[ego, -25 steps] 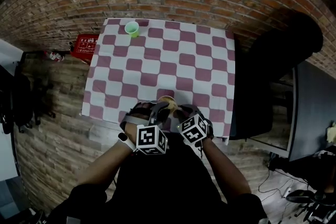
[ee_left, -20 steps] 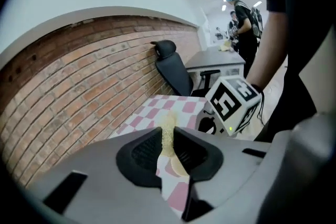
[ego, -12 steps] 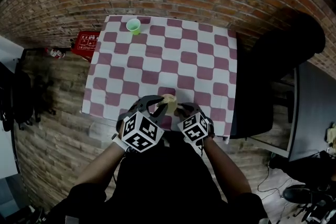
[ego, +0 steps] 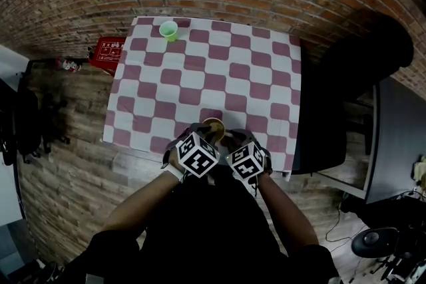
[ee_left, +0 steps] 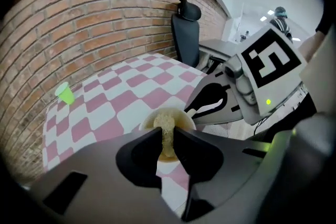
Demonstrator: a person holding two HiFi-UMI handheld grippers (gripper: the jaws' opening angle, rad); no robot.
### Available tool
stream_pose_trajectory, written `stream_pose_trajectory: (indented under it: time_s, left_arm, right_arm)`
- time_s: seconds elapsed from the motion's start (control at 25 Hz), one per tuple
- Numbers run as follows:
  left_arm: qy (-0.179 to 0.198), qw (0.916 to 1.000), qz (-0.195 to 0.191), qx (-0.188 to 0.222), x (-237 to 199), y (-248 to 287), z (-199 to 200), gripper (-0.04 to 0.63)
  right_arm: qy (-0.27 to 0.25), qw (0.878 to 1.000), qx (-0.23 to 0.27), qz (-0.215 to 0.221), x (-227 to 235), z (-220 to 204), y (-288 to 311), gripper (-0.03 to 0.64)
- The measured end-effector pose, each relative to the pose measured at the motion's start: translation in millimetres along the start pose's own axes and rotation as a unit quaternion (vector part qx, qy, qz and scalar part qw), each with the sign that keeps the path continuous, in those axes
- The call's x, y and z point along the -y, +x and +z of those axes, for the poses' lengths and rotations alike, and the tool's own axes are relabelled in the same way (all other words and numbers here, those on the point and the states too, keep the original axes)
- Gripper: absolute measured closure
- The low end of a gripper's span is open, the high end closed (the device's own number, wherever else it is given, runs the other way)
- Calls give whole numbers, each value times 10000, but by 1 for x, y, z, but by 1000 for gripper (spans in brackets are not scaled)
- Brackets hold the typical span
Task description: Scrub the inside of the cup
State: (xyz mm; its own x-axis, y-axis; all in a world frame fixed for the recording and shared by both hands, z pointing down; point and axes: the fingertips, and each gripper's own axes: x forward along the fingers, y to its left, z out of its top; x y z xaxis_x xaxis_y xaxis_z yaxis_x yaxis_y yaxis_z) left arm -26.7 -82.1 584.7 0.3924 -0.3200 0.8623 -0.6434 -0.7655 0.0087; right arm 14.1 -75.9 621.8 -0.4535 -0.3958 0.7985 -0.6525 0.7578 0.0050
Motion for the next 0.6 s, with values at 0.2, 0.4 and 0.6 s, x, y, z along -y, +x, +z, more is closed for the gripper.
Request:
stream_pose_trajectory:
  time_s: [0.2,0.4,0.6]
  left_arm:
    - [915,9946,394,-275,-1,-1,2,523]
    - [1439,9863,799,-75,-4,-24,17,523]
    - [930,9900,854,623,-12,-73,39,523]
  right_arm:
    - [11,10000,-2,-5,0,-1,0,541]
    - [-1,10000,24,-12,2,1,-1,541]
    - [-6,10000,18,14,1,1,-2,541]
